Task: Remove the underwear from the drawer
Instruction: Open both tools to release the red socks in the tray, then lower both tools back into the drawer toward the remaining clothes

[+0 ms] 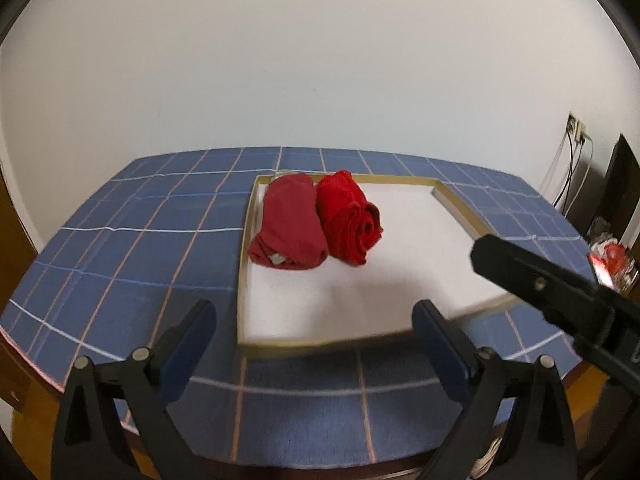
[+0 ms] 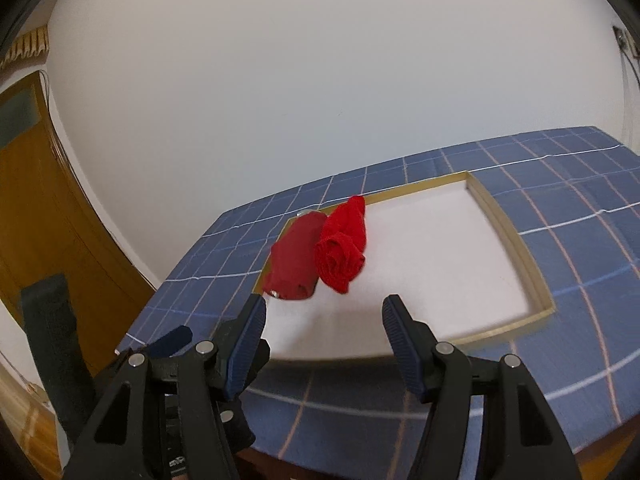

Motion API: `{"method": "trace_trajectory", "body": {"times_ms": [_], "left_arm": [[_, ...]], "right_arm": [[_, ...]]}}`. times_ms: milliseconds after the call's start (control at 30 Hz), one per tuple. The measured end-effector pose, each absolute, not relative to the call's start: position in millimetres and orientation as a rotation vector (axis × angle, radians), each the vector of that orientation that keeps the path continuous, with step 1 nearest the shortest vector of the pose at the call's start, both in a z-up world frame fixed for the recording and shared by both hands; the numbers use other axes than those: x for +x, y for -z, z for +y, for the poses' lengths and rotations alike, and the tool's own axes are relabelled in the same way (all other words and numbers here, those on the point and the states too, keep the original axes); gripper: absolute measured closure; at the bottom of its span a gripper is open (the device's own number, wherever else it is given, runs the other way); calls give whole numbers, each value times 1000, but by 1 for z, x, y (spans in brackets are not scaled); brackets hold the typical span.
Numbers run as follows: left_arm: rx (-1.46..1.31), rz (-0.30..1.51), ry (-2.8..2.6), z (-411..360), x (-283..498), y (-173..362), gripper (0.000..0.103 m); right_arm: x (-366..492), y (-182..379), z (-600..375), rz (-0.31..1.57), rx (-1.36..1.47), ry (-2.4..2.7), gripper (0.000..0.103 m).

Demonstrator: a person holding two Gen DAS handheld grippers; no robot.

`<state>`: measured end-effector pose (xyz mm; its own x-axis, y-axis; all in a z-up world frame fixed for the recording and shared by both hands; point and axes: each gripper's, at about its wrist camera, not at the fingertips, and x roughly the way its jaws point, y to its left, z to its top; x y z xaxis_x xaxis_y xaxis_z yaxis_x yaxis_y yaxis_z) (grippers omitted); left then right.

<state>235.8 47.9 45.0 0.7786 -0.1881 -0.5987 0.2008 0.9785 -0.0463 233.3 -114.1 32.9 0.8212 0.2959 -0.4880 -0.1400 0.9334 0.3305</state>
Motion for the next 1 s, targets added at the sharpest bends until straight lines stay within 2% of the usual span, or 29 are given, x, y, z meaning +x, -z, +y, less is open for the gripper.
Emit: {"method": "trace_trajectory", "body": {"times_ms": [500,1000], "left_arm": [[59,656,221,52,180,-24,3],[186,776,233,67,142,31,3]], "right_arm": [[156,-13,-115,540,184,-160,39],[98,56,-136,730,181,-247,39]]}}
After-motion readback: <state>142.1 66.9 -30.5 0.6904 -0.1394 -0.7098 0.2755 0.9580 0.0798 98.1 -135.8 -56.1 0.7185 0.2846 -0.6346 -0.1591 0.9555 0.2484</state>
